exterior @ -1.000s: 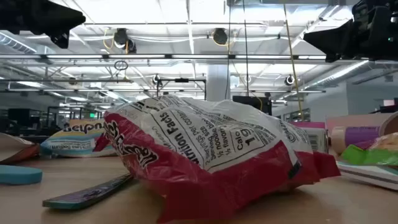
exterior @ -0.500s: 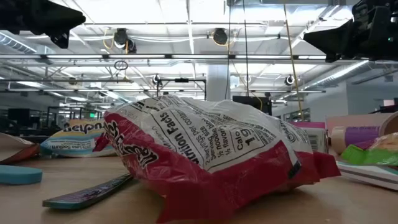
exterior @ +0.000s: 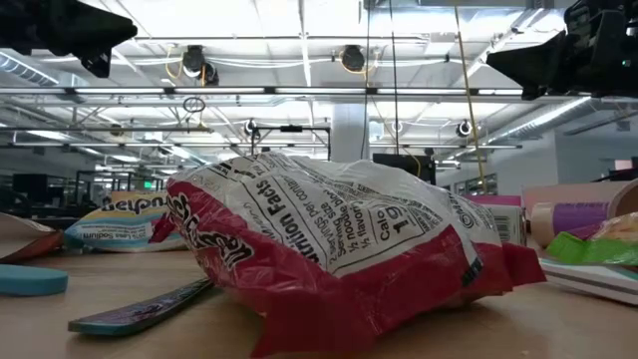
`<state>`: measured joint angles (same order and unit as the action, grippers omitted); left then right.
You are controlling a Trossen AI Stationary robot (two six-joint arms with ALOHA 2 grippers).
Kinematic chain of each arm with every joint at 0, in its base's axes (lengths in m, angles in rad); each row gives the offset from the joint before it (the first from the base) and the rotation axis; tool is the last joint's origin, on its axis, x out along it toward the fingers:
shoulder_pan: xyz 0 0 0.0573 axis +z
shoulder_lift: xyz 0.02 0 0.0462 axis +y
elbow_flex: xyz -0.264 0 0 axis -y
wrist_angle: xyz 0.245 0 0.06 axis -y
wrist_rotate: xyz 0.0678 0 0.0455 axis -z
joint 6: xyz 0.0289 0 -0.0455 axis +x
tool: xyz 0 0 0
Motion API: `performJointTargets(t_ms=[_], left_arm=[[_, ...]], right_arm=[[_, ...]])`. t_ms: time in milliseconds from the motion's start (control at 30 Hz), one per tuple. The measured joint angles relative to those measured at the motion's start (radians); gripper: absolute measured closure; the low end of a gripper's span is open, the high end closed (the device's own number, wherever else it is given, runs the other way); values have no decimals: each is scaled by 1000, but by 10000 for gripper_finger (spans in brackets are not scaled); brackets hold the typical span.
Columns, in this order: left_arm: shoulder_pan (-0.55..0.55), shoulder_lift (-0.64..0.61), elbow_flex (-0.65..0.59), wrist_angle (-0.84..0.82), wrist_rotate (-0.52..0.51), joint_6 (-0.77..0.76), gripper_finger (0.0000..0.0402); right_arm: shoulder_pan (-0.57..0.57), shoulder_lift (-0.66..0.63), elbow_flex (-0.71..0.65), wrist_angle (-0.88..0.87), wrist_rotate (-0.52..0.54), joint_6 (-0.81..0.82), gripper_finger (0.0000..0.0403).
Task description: Pick & Place Food Item
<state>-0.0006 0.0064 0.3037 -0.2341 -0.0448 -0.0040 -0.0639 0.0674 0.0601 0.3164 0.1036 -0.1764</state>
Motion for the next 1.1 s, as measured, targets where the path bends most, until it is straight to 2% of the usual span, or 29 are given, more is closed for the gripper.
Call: performJointTargets(t_ms=[967, 1033, 1100], left_arm=[[0, 0, 0, 0, 0, 0, 341], [0, 0, 0, 0, 0, 0, 341], [0, 0, 0, 0, 0, 0, 341]], right_arm=[[0, 0, 0, 17, 0, 1, 403], [0, 0, 0, 17, 0, 23, 403], [0, 0, 0, 16, 0, 117, 403]])
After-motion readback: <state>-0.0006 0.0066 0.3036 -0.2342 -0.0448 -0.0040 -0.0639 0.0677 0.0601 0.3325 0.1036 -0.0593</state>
